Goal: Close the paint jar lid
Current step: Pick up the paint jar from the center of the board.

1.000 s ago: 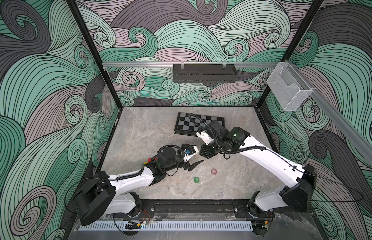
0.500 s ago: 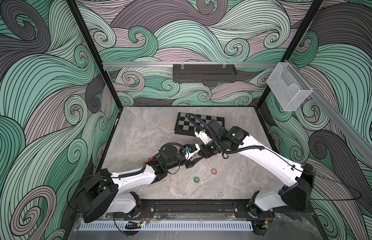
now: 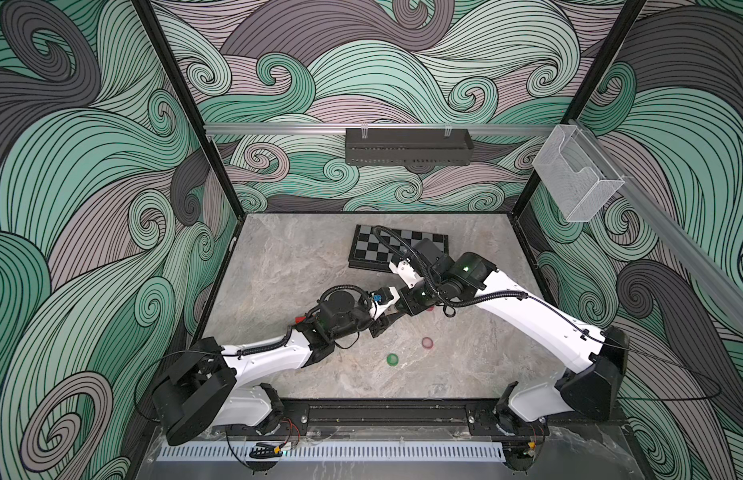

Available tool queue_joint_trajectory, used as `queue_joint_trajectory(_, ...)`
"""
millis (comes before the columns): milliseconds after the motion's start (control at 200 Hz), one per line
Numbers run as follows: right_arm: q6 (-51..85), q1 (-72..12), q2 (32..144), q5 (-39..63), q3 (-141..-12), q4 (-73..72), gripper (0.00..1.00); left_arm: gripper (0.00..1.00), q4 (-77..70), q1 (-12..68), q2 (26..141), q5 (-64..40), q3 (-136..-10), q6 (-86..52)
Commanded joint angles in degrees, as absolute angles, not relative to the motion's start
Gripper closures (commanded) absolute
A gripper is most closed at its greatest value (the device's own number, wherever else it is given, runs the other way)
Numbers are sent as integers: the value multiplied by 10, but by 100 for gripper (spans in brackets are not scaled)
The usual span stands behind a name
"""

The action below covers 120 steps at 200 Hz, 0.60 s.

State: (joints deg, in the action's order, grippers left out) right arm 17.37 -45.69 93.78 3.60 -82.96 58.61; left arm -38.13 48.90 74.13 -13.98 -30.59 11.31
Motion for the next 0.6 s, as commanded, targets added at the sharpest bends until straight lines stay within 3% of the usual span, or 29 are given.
queue_joint_trajectory(0, 186, -461, 952, 47, -848, 572, 74, 59, -390, 491, 730, -136, -311, 109)
queue_joint_trajectory(170, 191, -461, 952, 47, -847, 567, 74, 61, -391, 491, 731, -140, -311, 106)
queue_joint_trajectory(320, 193, -461, 953, 49, -846, 563, 74, 73, -390, 491, 732, -142, -312, 106)
queue_joint_trajectory(515, 194, -461, 944, 49, -850, 552, 67, 84, -381, 491, 728, -138, -313, 111)
queue_joint_trajectory(595, 194, -459, 941, 48, -855, 550, 57, 85, -386, 491, 726, -133, -309, 110)
